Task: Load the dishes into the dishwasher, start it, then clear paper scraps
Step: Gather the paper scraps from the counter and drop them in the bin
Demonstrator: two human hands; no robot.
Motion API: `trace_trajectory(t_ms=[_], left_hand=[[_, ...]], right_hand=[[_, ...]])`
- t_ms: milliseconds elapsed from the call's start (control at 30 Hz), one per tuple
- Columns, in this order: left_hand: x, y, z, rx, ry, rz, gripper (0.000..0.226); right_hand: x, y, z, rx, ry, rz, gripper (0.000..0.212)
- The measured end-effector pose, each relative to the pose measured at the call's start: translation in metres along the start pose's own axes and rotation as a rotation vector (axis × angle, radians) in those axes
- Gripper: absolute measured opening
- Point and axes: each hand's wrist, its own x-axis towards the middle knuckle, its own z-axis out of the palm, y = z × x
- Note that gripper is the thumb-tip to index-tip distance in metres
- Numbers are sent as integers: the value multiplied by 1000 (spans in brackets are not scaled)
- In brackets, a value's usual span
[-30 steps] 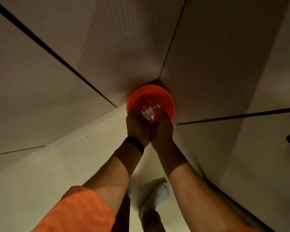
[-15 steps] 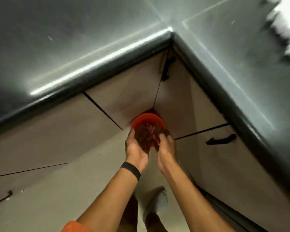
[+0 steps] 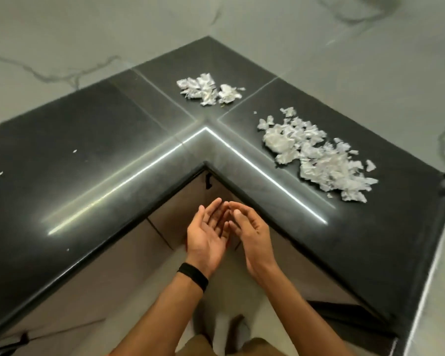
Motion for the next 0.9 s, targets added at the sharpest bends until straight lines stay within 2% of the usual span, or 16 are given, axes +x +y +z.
trace_trajectory(t_ms=[300,467,667,733,800,900], left_hand=[[17,-38,71,127,-199,-202,42],[36,-73,107,158,-212,-276,43],[66,-115,156,183,-172,-286,43],[77,-126,169,159,-137,-273,43],[89,-135,182,138,-102,-247,43],[104,-142,192,126,-54,-218,43]], right_hand=[[-10,-37,-63,-11,246,-126,20],[5,-44,-110,15,323,-133,18],[51,-48,-183,-55,357,-153,17],[74,-43,-209,-199,389,-152,15],[102,-39,-234,-454,410,-152,14],[134,-37,-254,-853,386,-165,24]])
